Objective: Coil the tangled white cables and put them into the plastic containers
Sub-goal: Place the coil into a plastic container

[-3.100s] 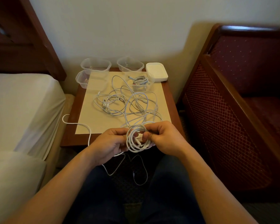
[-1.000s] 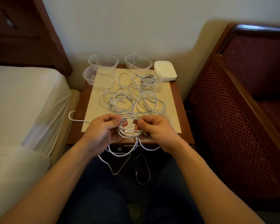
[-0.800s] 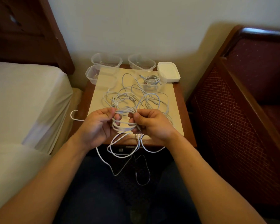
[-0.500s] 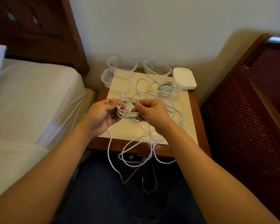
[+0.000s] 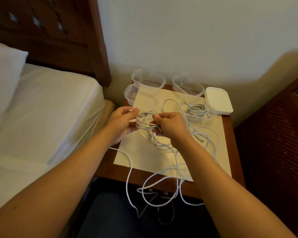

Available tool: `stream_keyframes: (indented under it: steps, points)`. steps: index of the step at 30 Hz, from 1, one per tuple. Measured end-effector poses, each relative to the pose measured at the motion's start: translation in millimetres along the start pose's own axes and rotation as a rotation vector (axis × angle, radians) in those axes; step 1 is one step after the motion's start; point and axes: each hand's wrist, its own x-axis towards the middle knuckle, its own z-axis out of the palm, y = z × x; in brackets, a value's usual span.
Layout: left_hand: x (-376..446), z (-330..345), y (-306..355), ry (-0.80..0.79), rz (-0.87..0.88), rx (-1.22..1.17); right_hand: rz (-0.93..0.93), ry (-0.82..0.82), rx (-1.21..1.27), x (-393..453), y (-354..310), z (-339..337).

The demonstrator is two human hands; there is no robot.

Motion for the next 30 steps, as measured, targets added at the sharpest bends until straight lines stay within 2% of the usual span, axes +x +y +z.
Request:
stream_keyframes:
  steps: [3,6,9,13,16,19,25,30]
  points:
    - [11.4,-2.8,-12.5,0.155,0.234,0.351,-0.069,0.079,-0.155,18.0,5.6,-0.2]
    - [20.7,-7.6,-31.2,0.232,0.400,0.495,-0.072,0.109,-0.180,30.7,6.8,-0.5]
    - [28.3,-14.8,-50.3,0.290,0.525,0.937,-0.062,0.121,-0.139,41.7,4.0,-0.6]
    - [34.1,-21.4,-65.6,0.207,0.472,1.070,-0.095,0.177,-0.115,58.3,1.7,-5.1]
    - [35.4,-20.1,-75.9,0.220,0.476,1.352,-0.135,0.254,-0.106,77.3,-2.5,-6.7]
    - [41.3,-15.1,-77.2,0.221,0.446,1.526,-0.163,0.252,-0.069,96.1,-15.3,-1.2]
    - [41.9,-14.5,-77.6,0.143,0.479,1.626,-0.222,0.238,-0.176,135.1,-35.9,27.7]
    - [45.0,-14.3,-75.8,0.146,0.452,1.640,-0.173,0.193,-0.260,163.8,-34.8,39.0]
